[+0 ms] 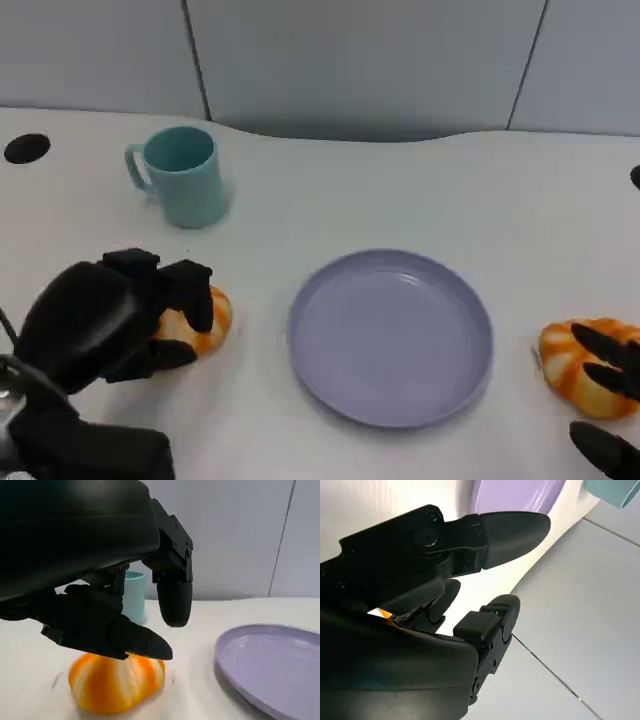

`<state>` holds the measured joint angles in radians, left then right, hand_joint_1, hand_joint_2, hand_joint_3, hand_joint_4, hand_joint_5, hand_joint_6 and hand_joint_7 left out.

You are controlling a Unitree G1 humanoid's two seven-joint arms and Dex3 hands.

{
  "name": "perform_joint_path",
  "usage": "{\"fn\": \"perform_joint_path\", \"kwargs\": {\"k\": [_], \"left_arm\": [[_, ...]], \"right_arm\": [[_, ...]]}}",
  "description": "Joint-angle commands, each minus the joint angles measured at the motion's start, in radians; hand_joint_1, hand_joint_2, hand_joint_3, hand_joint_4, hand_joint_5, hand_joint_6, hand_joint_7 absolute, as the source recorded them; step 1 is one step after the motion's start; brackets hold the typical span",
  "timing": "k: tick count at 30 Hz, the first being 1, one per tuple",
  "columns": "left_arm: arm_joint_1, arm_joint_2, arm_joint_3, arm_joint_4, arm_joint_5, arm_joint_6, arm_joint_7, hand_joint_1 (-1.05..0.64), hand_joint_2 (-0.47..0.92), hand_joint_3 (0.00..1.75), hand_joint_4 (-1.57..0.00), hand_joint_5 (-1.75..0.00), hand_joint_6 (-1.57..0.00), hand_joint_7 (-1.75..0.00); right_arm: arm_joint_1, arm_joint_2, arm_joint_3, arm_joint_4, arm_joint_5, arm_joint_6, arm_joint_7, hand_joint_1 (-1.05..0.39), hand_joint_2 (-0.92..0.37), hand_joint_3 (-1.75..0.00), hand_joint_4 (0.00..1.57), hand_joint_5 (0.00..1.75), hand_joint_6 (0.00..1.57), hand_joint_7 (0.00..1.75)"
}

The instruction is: Grasp the bread from the table and place it into the plate.

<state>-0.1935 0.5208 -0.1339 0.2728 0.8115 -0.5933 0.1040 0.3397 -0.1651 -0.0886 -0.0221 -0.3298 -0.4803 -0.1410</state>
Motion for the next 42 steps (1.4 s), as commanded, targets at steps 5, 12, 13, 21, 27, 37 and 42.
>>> {"fn": "perform_joint_path", "kwargs": {"k": [5,12,13,21,27,37,42], "left_arm": [[-0.121,0.102,-0.119,-0.106,0.097,0.188,-0.307,-0.71,0.9,0.0,-0.06,-0.3,-0.2,-0.01],[-0.319,0.052,-0.236,0.104,0.056,0.285,-0.548,-0.72,0.86,0.0,0.0,-0.01,-0.01,0.0],[-0.353,0.04,-0.26,0.16,0.064,0.29,-0.556,-0.72,0.85,0.0,0.0,0.0,0.0,0.0],[-0.551,-0.058,-0.406,0.566,0.099,0.293,-0.481,-0.82,0.79,0.0,0.0,0.0,0.0,0.0],[-0.621,-0.108,-0.496,0.744,0.134,0.292,-0.39,-0.95,0.9,0.02,-0.02,-0.01,-0.03,-0.01],[-0.657,-0.208,-0.578,0.976,0.144,0.375,-0.201,-0.87,0.92,0.34,-0.06,-0.02,-0.06,0.0],[-0.644,-0.232,-0.573,1.019,0.125,0.422,-0.004,-0.51,0.92,0.13,-0.3,-0.08,-0.2,-0.05]], "right_arm": [[-0.006,-0.004,0.004,0.004,0.011,-0.013,-0.008,-0.35,-0.92,-0.34,0.89,0.03,0.63,0.0],[0.001,-0.019,-0.008,-0.002,0.015,-0.006,-0.002,-0.35,-0.92,-0.34,0.86,0.02,0.63,0.0],[-0.001,-0.018,-0.01,0.002,0.03,-0.007,0.004,-0.35,-0.92,-0.34,0.85,0.01,0.63,0.0],[-0.003,-0.023,-0.019,0.003,0.048,-0.004,0.018,-0.33,-0.92,-0.33,0.82,0.0,0.64,0.0],[0.0,-0.026,-0.024,0.005,0.047,-0.011,0.015,-0.34,-0.92,-0.33,0.81,0.0,0.63,0.0],[-0.009,-0.02,-0.033,0.026,0.074,-0.048,0.009,-0.35,-0.92,-0.32,0.82,0.01,0.63,0.0],[-0.015,-0.022,-0.037,0.044,0.092,-0.07,0.009,-0.36,-0.92,-0.31,0.82,0.01,0.64,0.0]]}}
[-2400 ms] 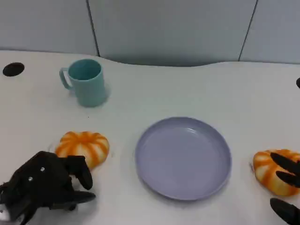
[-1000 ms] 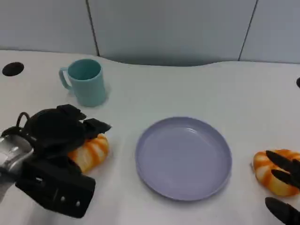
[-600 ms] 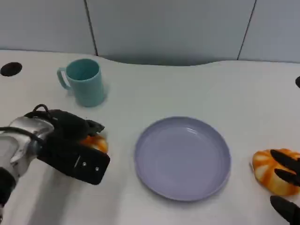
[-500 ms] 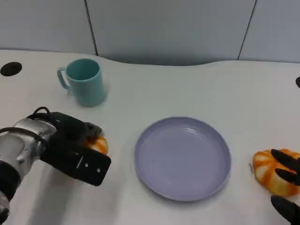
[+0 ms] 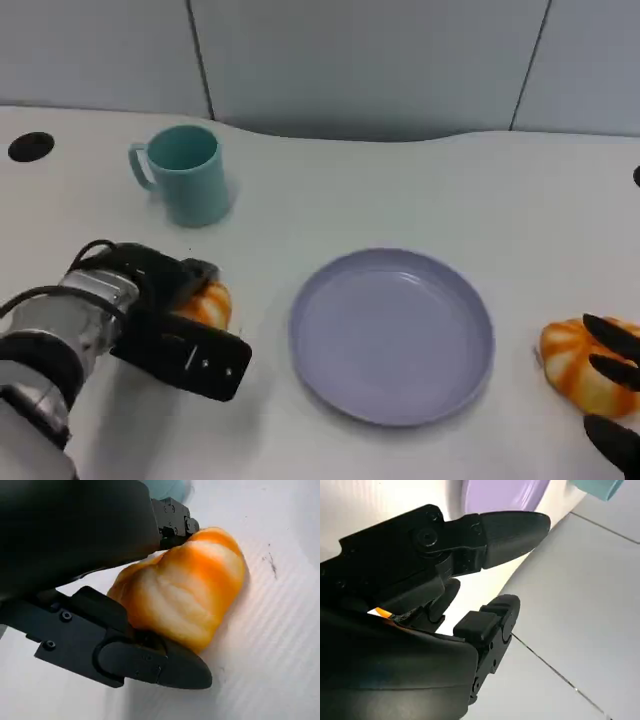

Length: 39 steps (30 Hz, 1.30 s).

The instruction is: Grasp the bread from the table and place it into the plate.

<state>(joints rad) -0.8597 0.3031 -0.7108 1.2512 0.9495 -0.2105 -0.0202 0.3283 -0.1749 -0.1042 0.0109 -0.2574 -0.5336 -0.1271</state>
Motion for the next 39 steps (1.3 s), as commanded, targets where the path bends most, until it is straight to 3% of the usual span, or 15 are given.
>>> {"fn": "perform_joint_path", "kwargs": {"k": [1,3,4,7,9,10,11,13,15,18,19,20,21,22,39], "left_arm": [[0.022,-0.016,0.006,0.047,-0.019,0.042,0.144,-0.46,0.92,0.16,-0.35,-0.1,-0.28,-0.08],[0.019,-0.019,0.0,0.056,-0.02,0.05,0.177,-0.42,0.92,0.21,-0.4,-0.11,-0.36,-0.12],[0.017,-0.018,0.001,0.058,-0.022,0.049,0.187,-0.4,0.92,0.26,-0.51,-0.17,-0.46,-0.18],[0.0,-0.017,0.023,0.062,-0.056,0.04,0.156,-0.35,0.92,0.12,-0.71,-0.3,-0.67,-0.27],[-0.006,-0.018,0.027,0.064,-0.07,0.039,0.144,-0.32,0.92,0.04,-0.78,-0.33,-0.83,-0.16],[-0.006,-0.013,0.036,0.062,-0.082,0.016,0.163,-0.31,0.91,0.03,-0.8,-0.43,-0.89,-0.16],[-0.005,-0.008,0.041,0.061,-0.09,-0.002,0.179,-0.29,0.9,0.02,-0.75,-0.82,-0.96,-0.2],[-0.007,-0.001,0.059,0.062,-0.115,-0.037,0.189,-0.32,0.91,0.03,-0.63,-1.29,-1.0,-0.3],[-0.009,0.0,0.086,0.063,-0.149,-0.057,0.172,-0.32,0.91,0.02,-0.59,-1.43,-0.95,-0.47],[-0.007,0.004,0.132,0.06,-0.208,-0.087,0.125,-0.29,0.92,0.0,-0.58,-1.49,-0.85,-0.72],[-0.004,0.01,0.161,0.058,-0.242,-0.099,0.098,-0.25,0.92,0.01,-0.55,-1.6,-0.68,-1.13],[-0.001,0.015,0.183,0.055,-0.268,-0.11,0.079,-0.23,0.92,0.02,-0.54,-1.67,-0.55,-1.43],[0.0,0.02,0.197,0.052,-0.285,-0.117,0.065,-0.22,0.92,0.03,-0.53,-1.72,-0.46,-1.62],[0.001,0.022,0.203,0.05,-0.292,-0.12,0.057,-0.21,0.92,0.03,-0.53,-1.73,-0.43,-1.68],[0.002,0.024,0.208,0.046,-0.298,-0.123,0.046,-0.21,0.92,0.03,-0.53,-1.75,-0.4,-1.75]], "right_arm": [[-0.004,-0.013,-0.022,0.011,0.018,-0.017,-0.005,-0.36,-0.92,-0.31,0.82,0.01,0.64,0.0],[-0.004,-0.014,-0.023,0.013,0.014,-0.019,-0.009,-0.36,-0.92,-0.32,0.82,0.01,0.64,0.0],[-0.004,-0.014,-0.024,0.011,0.011,-0.018,-0.011,-0.37,-0.92,-0.32,0.82,0.01,0.64,0.0],[-0.002,-0.014,-0.026,0.007,0.006,-0.015,-0.013,-0.38,-0.92,-0.32,0.81,0.0,0.63,0.0],[-0.003,-0.014,-0.026,0.013,0.005,-0.023,-0.014,-0.38,-0.92,-0.32,0.81,0.0,0.63,0.0],[-0.004,-0.014,-0.025,0.017,0.01,-0.028,-0.013,-0.38,-0.92,-0.33,0.81,0.0,0.63,0.0],[-0.004,-0.013,-0.025,0.02,0.014,-0.032,-0.011,-0.38,-0.92,-0.32,0.82,0.01,0.64,0.0],[-0.003,-0.008,-0.025,0.022,0.019,-0.034,-0.012,-0.38,-0.92,-0.32,0.83,0.01,0.64,0.0],[0.0,-0.004,-0.025,0.015,0.015,-0.027,-0.014,-0.37,-0.92,-0.32,0.82,0.01,0.64,0.0],[0.003,0.0,-0.025,0.007,0.012,-0.017,-0.014,-0.37,-0.92,-0.32,0.81,0.0,0.64,0.0],[0.003,0.002,-0.024,0.006,0.013,-0.016,-0.014,-0.37,-0.92,-0.31,0.82,0.0,0.64,0.0],[0.003,0.003,-0.024,0.006,0.014,-0.017,-0.014,-0.36,-0.92,-0.31,0.82,0.0,0.65,0.0],[0.003,0.005,-0.023,0.006,0.016,-0.018,-0.013,-0.36,-0.92,-0.31,0.82,0.01,0.65,0.0],[0.003,0.006,-0.023,0.006,0.017,-0.018,-0.012,-0.36,-0.92,-0.31,0.83,0.01,0.65,0.0],[0.003,0.007,-0.024,0.005,0.016,-0.018,-0.011,-0.36,-0.92,-0.31,0.83,0.01,0.65,0.0]]}}
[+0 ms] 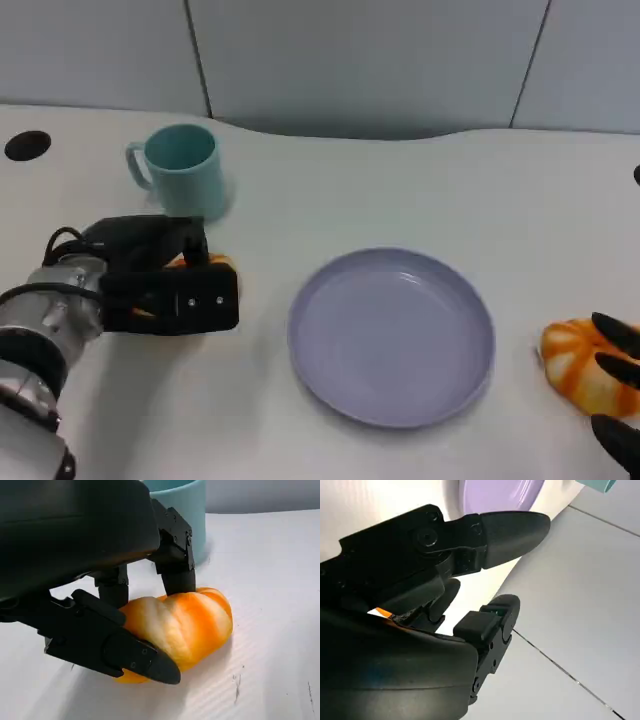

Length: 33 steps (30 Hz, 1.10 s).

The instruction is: Grasp the bread from the table and place it into the plate.

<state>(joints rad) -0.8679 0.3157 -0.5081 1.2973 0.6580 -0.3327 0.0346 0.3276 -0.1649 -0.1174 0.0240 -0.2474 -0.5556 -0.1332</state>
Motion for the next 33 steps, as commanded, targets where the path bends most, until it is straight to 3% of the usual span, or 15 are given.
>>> {"fn": "perform_joint_path", "kwargs": {"k": [1,23,25,27,33], "left_arm": [[0.011,0.012,0.005,0.0,-0.006,-0.001,-0.009,-0.21,0.92,0.03,-0.53,-1.75,-0.4,-1.75],[0.011,0.012,0.005,-0.001,-0.006,-0.001,-0.009,-0.21,0.92,0.03,-0.53,-1.75,-0.4,-1.75],[0.048,0.058,0.097,-0.145,-0.128,-0.237,-0.009,-0.18,0.91,0.02,-0.54,-1.75,-0.4,-1.75],[0.054,0.029,0.154,-0.28,-0.24,-0.444,-0.037,-0.11,0.9,0.02,-0.72,-1.75,-0.5,-1.75],[0.057,0.0,0.181,-0.314,-0.274,-0.508,-0.062,-0.1,0.9,0.01,-0.79,-1.75,-0.54,-1.75]], "right_arm": [[0.004,-0.003,-0.01,-0.008,0.006,0.004,-0.005,-0.36,-0.92,-0.31,0.83,0.01,0.65,0.0],[0.004,-0.003,-0.01,-0.008,0.006,0.004,-0.005,-0.36,-0.92,-0.31,0.83,0.0,0.65,0.0],[0.0,0.007,0.002,-0.01,-0.025,0.009,-0.019,-0.36,-0.92,-0.31,0.83,0.0,0.64,0.0],[-0.008,0.001,0.004,-0.003,-0.046,0.014,-0.026,-0.35,-0.92,-0.32,0.83,0.0,0.63,0.0],[-0.019,-0.01,-0.002,0.005,-0.027,0.034,-0.01,-0.35,-0.92,-0.33,0.84,0.01,0.63,0.0]]}}
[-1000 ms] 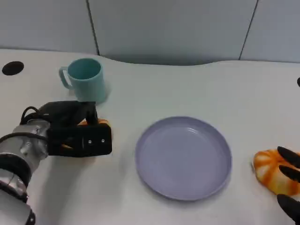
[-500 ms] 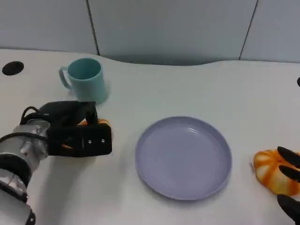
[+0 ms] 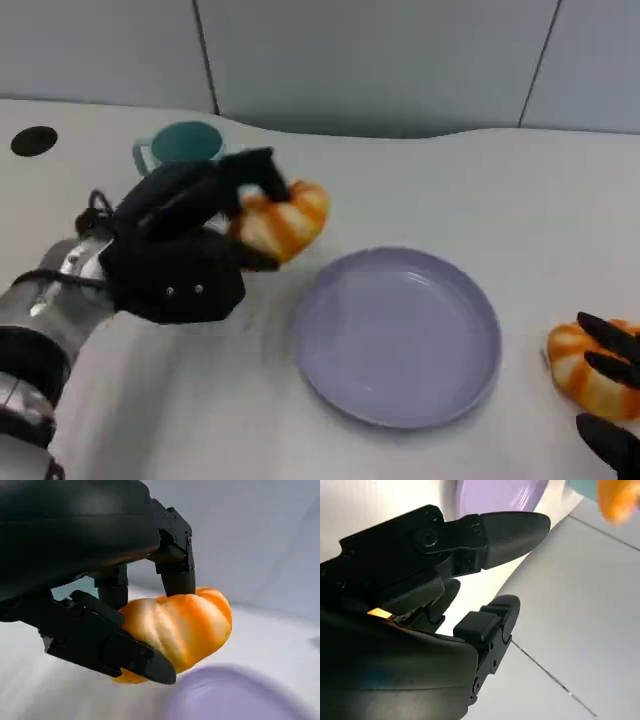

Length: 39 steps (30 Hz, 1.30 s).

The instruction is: Grasp the bread from the table and place it into the plate.

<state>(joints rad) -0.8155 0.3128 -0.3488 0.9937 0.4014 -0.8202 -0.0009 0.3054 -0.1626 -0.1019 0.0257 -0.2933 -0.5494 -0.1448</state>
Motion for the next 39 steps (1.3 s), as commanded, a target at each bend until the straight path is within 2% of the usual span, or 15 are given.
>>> {"fn": "perform_joint_path", "kwargs": {"k": [1,14,22,33,39], "left_arm": [[0.004,0.001,0.025,-0.011,-0.017,-0.019,-0.03,-0.1,0.9,0.01,-0.79,-1.75,-0.54,-1.75],[0.007,-0.007,0.045,-0.028,-0.016,-0.032,-0.057,-0.12,0.89,0.01,-0.79,-1.75,-0.55,-1.75],[-0.034,-0.051,0.016,0.011,-0.013,-0.051,-0.143,-0.09,0.89,0.01,-0.8,-1.75,-0.53,-1.75],[-0.095,-0.125,-0.077,0.113,0.092,-0.003,-0.165,-0.14,0.88,0.01,-0.77,-1.75,-0.54,-1.75],[-0.125,-0.154,-0.149,0.174,0.188,0.02,-0.101,-0.15,0.9,0.02,-0.77,-1.75,-0.58,-1.75]], "right_arm": [[0.002,-0.011,-0.018,0.001,0.023,0.034,0.004,-0.35,-0.92,-0.33,0.84,0.02,0.63,0.0],[0.002,-0.013,-0.013,-0.003,0.007,0.042,-0.007,-0.36,-0.92,-0.32,0.82,0.0,0.64,0.0],[-0.001,-0.011,-0.01,0.005,0.003,0.033,-0.013,-0.35,-0.92,-0.32,0.83,0.01,0.64,0.0],[0.013,-0.008,0.0,-0.014,0.002,0.04,-0.006,-0.34,-0.92,-0.33,0.82,0.0,0.63,0.0],[0.009,-0.007,0.001,-0.002,-0.002,0.013,-0.018,-0.33,-0.92,-0.33,0.83,0.01,0.64,0.0]]}}
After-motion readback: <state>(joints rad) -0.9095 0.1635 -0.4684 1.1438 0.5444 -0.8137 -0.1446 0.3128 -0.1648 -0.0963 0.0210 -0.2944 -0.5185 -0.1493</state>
